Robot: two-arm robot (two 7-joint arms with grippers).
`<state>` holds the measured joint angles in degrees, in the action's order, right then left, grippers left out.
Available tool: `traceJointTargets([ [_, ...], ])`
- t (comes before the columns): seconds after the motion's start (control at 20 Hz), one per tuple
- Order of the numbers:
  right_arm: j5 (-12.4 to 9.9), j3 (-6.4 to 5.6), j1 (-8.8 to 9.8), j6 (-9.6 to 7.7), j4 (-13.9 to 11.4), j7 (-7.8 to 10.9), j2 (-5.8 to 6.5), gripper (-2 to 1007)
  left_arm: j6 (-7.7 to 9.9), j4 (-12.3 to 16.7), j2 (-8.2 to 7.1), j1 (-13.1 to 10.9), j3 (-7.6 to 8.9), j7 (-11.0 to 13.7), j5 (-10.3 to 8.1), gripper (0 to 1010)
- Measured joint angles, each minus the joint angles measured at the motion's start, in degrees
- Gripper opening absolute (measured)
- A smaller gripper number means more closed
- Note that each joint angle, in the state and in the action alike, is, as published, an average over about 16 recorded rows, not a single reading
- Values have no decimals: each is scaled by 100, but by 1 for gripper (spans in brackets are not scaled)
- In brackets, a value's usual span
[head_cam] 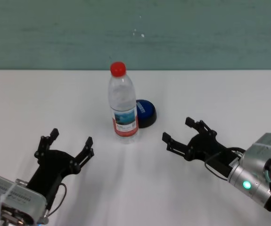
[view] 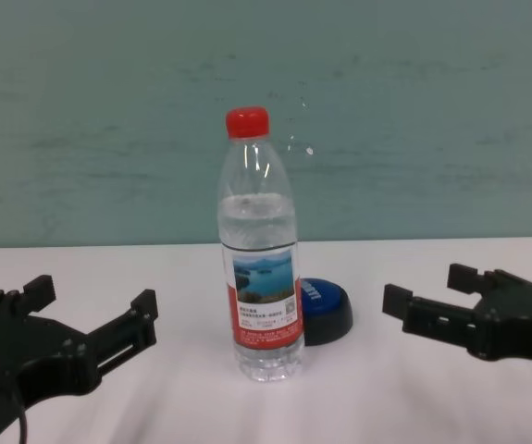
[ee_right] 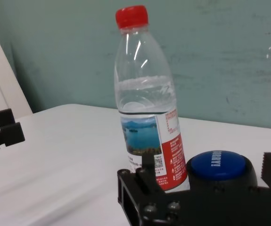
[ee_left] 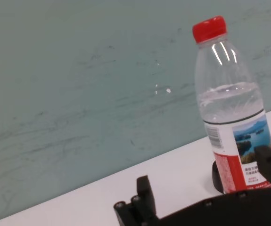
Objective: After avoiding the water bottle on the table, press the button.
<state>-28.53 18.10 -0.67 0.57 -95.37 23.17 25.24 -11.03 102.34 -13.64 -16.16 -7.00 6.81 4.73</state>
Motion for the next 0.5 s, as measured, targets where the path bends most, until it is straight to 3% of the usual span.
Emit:
traceJointTargets([
  [0.5,-16,28,-31,-44,14,22,24,1004,0,0,0,0,0,0,0,1000],
])
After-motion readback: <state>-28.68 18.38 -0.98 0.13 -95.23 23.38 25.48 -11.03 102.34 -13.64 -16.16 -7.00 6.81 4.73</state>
